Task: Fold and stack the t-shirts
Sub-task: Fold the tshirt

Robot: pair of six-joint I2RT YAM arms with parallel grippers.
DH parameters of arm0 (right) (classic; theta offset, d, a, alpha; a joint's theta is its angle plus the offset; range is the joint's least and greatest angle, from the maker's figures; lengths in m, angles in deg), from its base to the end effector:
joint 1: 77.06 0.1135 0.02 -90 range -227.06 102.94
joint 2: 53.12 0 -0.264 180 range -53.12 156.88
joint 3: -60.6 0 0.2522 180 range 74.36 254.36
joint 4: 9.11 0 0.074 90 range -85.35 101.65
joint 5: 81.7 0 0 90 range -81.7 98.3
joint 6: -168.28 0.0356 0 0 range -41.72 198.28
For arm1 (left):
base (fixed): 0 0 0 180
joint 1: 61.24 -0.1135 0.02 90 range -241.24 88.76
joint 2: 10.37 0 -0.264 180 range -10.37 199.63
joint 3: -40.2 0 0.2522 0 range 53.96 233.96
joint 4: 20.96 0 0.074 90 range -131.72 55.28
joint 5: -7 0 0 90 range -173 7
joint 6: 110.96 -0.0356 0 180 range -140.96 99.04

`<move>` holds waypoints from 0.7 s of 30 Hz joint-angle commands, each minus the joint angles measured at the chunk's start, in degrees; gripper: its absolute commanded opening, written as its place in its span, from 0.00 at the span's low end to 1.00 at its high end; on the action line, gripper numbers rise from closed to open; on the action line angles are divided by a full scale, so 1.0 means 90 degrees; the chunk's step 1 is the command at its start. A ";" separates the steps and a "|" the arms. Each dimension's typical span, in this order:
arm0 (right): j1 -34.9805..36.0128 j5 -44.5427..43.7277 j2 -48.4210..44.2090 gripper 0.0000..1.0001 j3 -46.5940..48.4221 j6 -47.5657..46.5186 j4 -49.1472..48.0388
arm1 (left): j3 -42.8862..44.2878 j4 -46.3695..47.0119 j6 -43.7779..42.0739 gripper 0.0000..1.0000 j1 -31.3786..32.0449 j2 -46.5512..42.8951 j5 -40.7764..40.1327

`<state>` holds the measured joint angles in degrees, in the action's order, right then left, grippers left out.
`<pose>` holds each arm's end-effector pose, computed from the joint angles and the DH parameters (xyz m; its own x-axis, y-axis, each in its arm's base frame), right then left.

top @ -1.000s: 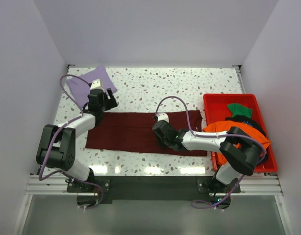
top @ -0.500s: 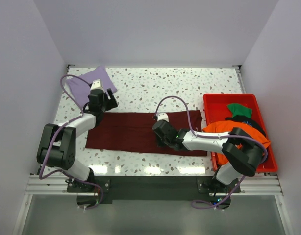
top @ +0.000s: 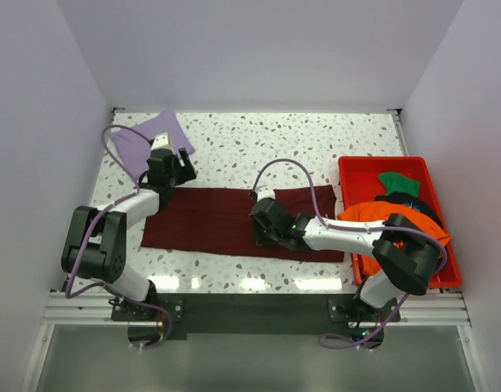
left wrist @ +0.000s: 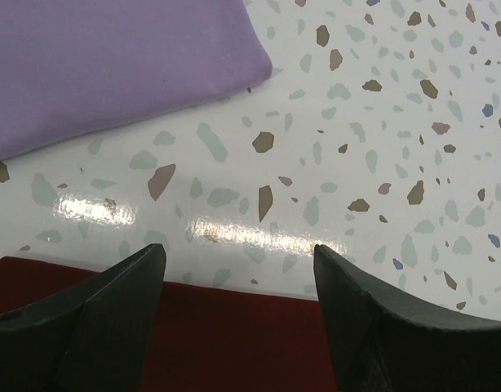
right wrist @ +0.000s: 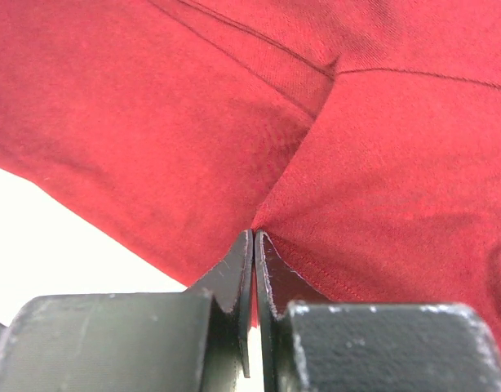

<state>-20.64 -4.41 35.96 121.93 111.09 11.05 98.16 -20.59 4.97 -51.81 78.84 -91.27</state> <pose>0.1790 0.2555 0.1794 -0.7411 -0.1607 -0.6518 -0.3921 0.8917 0.2260 0.3222 -0.0483 0.1906 -0.4730 -0.3601 -0.8041 -0.1851 0.9329 -0.3089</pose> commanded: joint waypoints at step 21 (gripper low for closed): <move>-0.1229 -0.0629 -0.1264 0.82 -0.0343 -0.0248 0.0277 | -0.0273 0.0451 -0.0215 0.79 0.0670 -0.0400 -0.0223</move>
<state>-27.39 -8.78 26.87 121.89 110.05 15.24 97.03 -20.35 4.78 -47.88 77.87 -91.82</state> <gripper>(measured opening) 0.818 0.787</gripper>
